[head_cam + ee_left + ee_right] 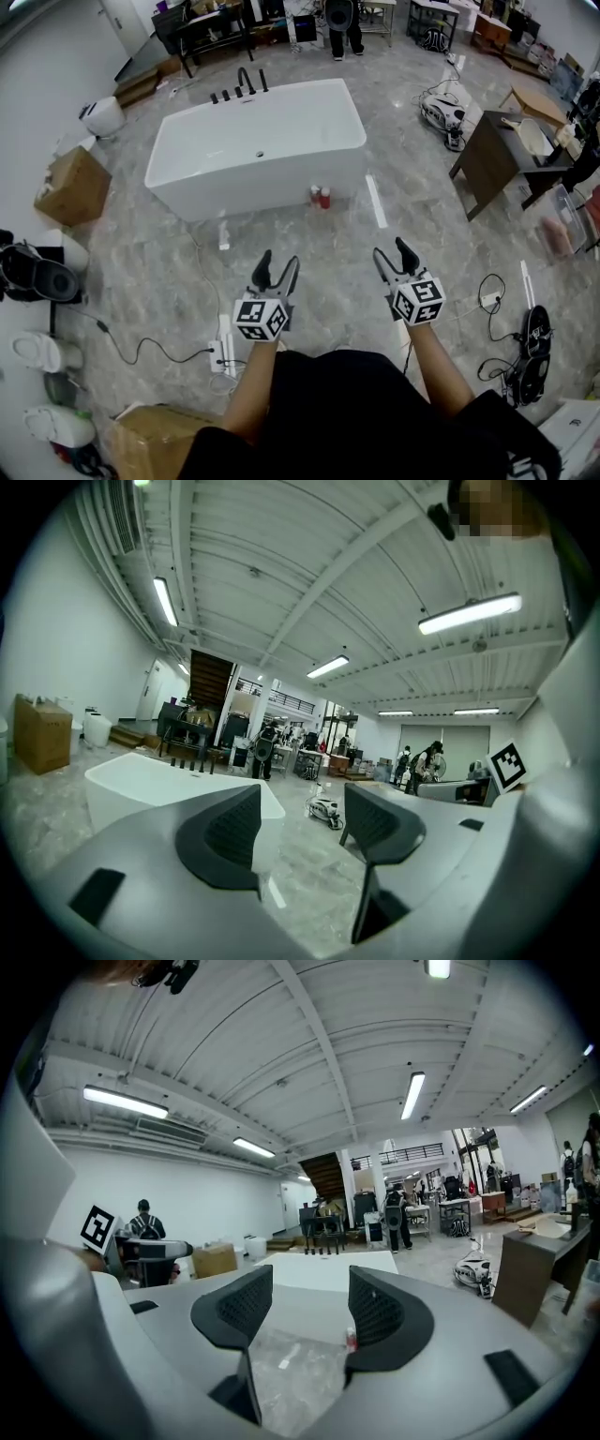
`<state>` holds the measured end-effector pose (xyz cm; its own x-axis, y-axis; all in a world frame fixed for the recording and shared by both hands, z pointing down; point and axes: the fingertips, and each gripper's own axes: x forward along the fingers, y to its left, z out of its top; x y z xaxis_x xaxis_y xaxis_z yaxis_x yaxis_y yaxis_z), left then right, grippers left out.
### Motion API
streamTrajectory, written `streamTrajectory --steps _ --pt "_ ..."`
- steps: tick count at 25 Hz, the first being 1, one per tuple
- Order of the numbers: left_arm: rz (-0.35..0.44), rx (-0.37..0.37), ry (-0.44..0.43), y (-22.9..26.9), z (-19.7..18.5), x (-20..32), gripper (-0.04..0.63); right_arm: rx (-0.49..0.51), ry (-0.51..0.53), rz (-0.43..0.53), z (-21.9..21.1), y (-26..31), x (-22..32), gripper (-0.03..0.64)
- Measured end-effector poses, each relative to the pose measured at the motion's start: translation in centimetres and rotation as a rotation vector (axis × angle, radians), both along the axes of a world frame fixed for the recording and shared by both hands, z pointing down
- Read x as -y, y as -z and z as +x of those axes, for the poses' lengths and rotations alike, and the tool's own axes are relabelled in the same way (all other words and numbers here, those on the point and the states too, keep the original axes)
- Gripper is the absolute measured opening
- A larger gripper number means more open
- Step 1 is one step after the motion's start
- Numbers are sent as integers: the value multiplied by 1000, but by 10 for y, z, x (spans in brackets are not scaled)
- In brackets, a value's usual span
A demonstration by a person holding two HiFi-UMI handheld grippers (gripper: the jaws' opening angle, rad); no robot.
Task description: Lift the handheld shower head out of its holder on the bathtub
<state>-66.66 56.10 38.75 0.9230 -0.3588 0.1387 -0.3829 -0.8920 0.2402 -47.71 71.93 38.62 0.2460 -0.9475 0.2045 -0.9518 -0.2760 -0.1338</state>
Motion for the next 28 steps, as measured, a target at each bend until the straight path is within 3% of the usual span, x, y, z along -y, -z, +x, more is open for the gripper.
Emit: streamTrajectory --steps 15,22,28 --pt "10 27 41 -9 -13 -17 261 47 12 -16 -5 -26 -30 221" --pt "-2 47 11 -23 11 -11 267 70 29 -26 -8 -35 -22 221" --pt "-13 36 -44 -33 57 12 268 71 11 -49 14 -44 -2 221"
